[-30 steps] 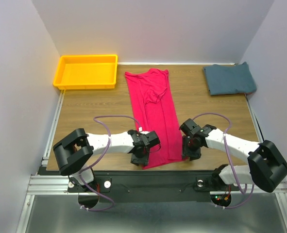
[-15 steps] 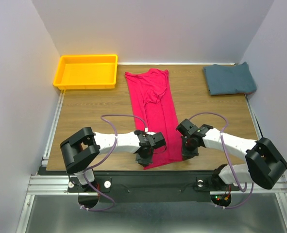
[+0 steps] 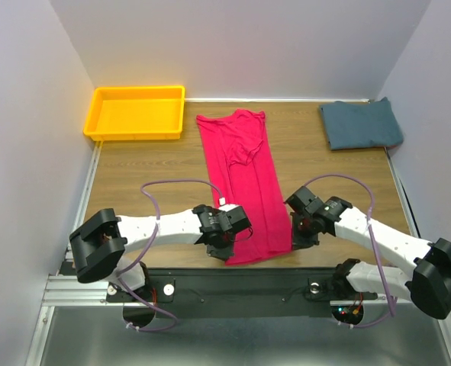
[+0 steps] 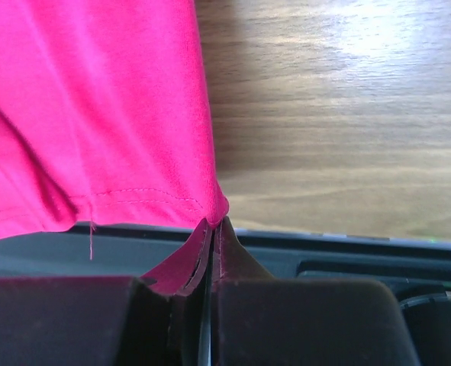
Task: Fold and stack the t-shirts
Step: Fold the tshirt
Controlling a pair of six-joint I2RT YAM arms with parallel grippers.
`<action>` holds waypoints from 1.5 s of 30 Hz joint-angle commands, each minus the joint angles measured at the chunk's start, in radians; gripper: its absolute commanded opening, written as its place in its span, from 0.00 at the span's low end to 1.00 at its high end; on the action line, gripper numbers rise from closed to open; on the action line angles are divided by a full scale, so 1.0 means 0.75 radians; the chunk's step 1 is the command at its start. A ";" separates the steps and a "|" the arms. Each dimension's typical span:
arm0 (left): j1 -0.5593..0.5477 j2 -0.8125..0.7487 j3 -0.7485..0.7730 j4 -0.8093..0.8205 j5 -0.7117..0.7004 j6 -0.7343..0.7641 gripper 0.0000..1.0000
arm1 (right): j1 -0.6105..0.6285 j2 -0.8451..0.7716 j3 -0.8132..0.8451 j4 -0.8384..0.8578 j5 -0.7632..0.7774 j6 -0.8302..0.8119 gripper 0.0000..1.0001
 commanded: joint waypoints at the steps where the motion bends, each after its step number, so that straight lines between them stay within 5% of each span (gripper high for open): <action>1: 0.030 -0.084 0.032 -0.080 -0.056 -0.020 0.00 | 0.009 -0.005 0.158 -0.081 0.061 -0.006 0.01; 10: 0.371 -0.226 0.140 -0.062 -0.155 0.117 0.00 | -0.007 0.273 0.574 -0.106 0.257 -0.158 0.01; 21: 0.748 0.066 0.455 0.053 -0.263 0.481 0.00 | -0.218 0.706 1.092 -0.038 0.305 -0.456 0.01; 31: 0.852 0.306 0.611 0.217 -0.296 0.679 0.00 | -0.373 0.915 1.264 0.087 0.217 -0.583 0.01; 45: 0.889 0.484 0.734 0.395 -0.300 0.921 0.00 | -0.388 1.122 1.414 0.183 0.159 -0.659 0.01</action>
